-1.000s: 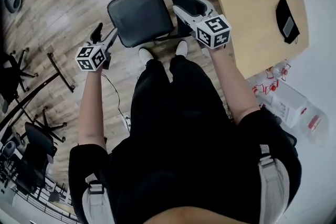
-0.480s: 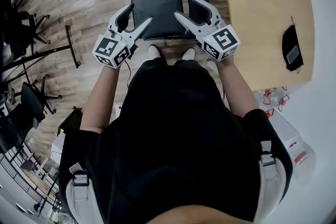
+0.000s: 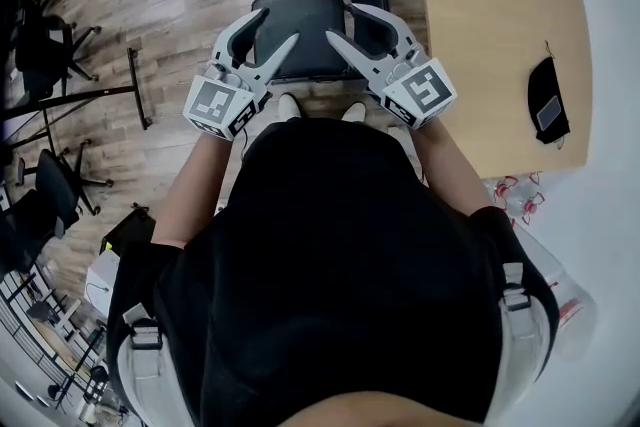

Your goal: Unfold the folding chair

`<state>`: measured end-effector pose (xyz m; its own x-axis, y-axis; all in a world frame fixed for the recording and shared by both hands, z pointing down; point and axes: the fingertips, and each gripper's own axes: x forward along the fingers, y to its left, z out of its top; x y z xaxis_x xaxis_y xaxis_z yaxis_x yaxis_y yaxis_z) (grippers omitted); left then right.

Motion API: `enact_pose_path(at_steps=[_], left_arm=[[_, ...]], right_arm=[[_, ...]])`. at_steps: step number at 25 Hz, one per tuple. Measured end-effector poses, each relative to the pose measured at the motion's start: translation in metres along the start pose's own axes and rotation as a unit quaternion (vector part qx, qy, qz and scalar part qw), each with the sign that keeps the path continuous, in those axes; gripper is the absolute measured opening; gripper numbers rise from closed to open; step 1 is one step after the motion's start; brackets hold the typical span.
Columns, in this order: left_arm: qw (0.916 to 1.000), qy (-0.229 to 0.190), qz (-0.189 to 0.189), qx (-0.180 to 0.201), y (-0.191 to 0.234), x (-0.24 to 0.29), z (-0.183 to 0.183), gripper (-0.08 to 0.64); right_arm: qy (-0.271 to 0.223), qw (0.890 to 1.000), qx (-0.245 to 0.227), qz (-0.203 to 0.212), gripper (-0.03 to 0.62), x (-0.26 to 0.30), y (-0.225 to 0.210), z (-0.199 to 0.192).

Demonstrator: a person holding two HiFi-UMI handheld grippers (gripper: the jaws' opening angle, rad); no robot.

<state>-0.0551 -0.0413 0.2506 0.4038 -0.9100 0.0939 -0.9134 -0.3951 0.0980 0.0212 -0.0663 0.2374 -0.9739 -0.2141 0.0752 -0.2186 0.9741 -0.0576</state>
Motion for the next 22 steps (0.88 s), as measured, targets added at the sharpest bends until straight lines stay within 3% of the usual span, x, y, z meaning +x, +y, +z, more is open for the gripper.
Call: enact_pose_path(at_steps=[11,15,22], left_arm=[[0.9994,-0.019,0.012,0.027,-0.017,-0.003,0.009,0.033],[0.999,-0.034,0.018,0.025,-0.02,-0.002,0.018,-0.006],[0.9991,-0.028,0.008,0.032,-0.027,0.004,0.015,-0.006]], right_arm=[[-0.032,0.999,-0.01,0.01,0.019,-0.011,0.008,0.014],[-0.033,0.999,-0.012,0.009,0.002,-0.013,0.009,0.014],[-0.026,1.0,-0.014,0.009,0.0,-0.015,0.006,0.013]])
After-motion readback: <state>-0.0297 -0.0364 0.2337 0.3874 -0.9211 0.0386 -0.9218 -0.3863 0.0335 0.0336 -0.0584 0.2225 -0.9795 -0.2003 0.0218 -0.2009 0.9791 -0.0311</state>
